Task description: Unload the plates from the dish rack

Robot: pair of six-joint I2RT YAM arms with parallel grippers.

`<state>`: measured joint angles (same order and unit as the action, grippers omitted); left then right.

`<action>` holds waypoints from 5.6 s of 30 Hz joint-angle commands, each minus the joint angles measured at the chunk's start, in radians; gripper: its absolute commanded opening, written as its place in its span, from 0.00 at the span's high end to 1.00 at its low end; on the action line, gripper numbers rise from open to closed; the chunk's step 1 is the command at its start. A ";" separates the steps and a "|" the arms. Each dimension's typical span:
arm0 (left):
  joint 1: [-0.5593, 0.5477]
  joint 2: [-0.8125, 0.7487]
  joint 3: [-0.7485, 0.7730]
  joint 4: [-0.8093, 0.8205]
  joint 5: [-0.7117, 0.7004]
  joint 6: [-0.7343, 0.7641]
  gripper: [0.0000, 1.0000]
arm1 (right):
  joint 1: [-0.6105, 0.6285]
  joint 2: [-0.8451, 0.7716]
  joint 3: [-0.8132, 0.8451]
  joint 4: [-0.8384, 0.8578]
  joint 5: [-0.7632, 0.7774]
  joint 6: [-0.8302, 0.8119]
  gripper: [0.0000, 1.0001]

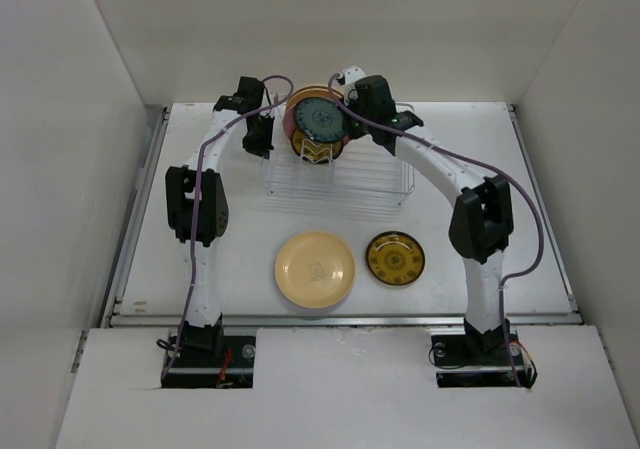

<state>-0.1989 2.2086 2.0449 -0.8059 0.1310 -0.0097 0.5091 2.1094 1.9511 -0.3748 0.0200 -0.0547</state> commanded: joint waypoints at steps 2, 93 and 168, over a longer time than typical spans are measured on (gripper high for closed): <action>-0.005 0.053 -0.015 -0.153 0.024 -0.010 1.00 | 0.029 -0.121 -0.027 0.062 0.020 0.026 1.00; -0.129 -0.067 0.080 0.257 0.216 0.542 0.44 | -0.159 -0.560 -0.595 -0.323 -0.132 0.471 0.19; -0.694 -0.012 0.084 -0.472 0.510 0.309 1.00 | -0.034 -1.138 -0.477 -0.704 0.604 0.908 0.12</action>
<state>-0.8654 2.1643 2.0956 -1.2610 0.6765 0.3080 0.4664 0.9962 1.4834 -1.0573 0.5930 0.8314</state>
